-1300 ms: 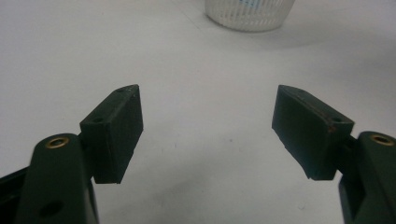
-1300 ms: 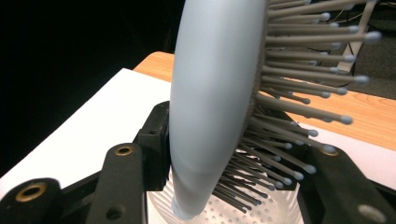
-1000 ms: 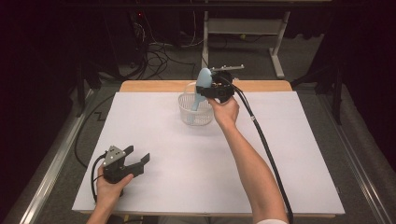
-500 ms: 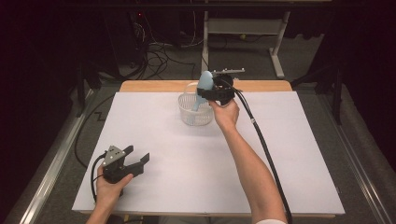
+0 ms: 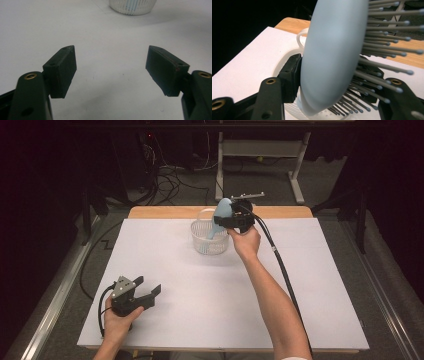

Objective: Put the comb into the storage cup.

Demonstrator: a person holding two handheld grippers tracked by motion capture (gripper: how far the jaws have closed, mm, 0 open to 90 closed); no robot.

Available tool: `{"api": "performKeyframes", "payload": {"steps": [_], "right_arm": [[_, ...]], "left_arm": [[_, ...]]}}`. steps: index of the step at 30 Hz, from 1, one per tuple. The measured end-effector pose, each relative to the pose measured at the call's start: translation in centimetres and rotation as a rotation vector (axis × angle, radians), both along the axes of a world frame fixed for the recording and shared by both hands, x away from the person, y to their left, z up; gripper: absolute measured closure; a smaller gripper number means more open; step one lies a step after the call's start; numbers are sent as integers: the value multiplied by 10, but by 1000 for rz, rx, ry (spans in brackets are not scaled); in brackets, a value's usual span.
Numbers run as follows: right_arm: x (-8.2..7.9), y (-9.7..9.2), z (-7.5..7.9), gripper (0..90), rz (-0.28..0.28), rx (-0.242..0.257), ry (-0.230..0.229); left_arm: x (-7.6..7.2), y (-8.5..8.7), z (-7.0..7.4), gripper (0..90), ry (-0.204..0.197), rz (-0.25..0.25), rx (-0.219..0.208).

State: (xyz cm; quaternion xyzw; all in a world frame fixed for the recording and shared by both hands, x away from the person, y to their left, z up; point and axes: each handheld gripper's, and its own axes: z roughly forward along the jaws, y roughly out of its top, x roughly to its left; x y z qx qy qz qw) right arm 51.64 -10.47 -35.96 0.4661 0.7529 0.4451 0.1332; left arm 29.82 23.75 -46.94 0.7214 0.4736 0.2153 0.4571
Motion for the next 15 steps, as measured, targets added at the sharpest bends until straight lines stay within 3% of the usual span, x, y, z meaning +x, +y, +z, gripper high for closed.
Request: {"api": "performKeyframes", "payload": {"steps": [15], "right_arm": [[1, -16, -7, 380, -22, -1, 41]], "left_arm": [[-1, -1, 0, 257, 2, -3, 14]]}}
